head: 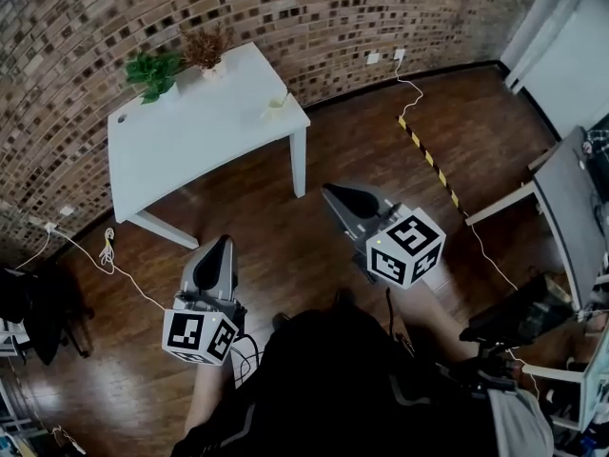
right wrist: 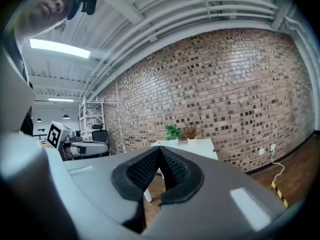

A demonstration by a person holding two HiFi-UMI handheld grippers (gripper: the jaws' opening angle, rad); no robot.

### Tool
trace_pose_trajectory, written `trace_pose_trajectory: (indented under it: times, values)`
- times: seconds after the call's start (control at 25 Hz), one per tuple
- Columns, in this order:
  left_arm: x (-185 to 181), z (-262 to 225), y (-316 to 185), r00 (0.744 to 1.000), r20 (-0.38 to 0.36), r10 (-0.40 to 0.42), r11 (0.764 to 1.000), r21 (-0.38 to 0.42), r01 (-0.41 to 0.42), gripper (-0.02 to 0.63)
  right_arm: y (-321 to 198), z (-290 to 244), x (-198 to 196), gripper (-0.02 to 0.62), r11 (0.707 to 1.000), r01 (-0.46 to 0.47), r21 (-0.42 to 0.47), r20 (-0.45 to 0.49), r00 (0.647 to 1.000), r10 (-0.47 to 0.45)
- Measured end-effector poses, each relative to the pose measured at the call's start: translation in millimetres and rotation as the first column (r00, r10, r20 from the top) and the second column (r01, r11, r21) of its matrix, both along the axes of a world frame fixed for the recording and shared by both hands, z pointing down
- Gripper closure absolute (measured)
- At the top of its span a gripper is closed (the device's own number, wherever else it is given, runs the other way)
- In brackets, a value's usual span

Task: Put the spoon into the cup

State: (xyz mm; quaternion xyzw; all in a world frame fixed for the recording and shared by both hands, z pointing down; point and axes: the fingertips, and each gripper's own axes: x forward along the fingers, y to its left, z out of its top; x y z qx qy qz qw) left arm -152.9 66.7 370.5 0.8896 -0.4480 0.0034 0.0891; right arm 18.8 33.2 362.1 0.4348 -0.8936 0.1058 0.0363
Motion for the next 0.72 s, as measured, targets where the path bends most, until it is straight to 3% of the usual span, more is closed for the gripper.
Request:
trace_pose_trajectory:
  times: [0.24, 0.72]
  values:
    - [0, -5, -1, 1.000, -0.011, -0.010, 1.000, 0.017, 0.010, 0.612, -2, -3, 2, 0.589, 1.000, 0.008, 0.004, -0.001, 1.000, -0.008]
    - [36, -14, -11, 0.999, 0.009, -0.040, 0.999, 0.011, 0.040, 0.612, -15, -11, 34, 0.589, 0.999, 0.026, 0.020, 0.007, 1.000, -0.026]
